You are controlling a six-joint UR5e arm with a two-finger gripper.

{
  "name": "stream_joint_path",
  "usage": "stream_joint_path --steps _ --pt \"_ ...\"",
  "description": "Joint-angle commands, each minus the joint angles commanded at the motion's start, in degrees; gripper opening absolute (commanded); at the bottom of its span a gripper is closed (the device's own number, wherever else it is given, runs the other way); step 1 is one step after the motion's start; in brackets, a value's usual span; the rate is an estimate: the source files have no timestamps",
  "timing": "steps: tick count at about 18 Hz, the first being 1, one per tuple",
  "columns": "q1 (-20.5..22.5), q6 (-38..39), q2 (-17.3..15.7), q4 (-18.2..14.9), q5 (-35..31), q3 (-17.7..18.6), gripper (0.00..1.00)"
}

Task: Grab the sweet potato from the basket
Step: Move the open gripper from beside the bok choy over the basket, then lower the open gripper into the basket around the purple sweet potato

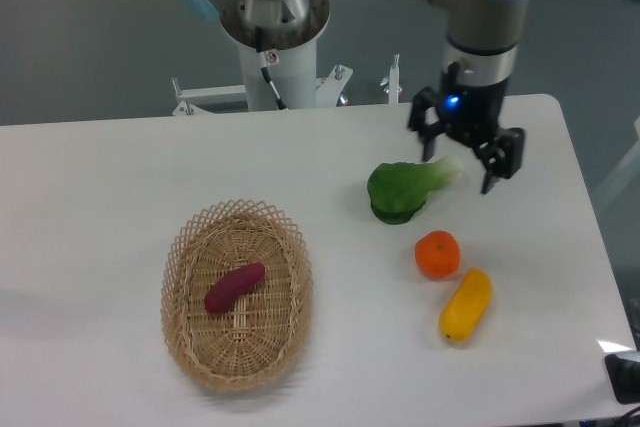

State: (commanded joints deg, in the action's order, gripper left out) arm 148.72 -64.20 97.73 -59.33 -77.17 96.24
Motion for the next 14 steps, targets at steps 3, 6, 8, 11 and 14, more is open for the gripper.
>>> stream_joint_path --steps 3,6,8,11,14 --pt "-5.36 7.84 1.75 3.95 0.09 0.09 1.0" --pt "-10.28 11.98 4.04 5.02 -0.09 0.09 1.0" --pt "-12.3 15.05 4.92 5.02 0.35 0.09 1.0" --pt "-16.09 17.09 7.55 5.54 -0.17 1.66 1.0" --pt "-18.11 16.82 10.1 5.55 -0.26 1.76 1.0"
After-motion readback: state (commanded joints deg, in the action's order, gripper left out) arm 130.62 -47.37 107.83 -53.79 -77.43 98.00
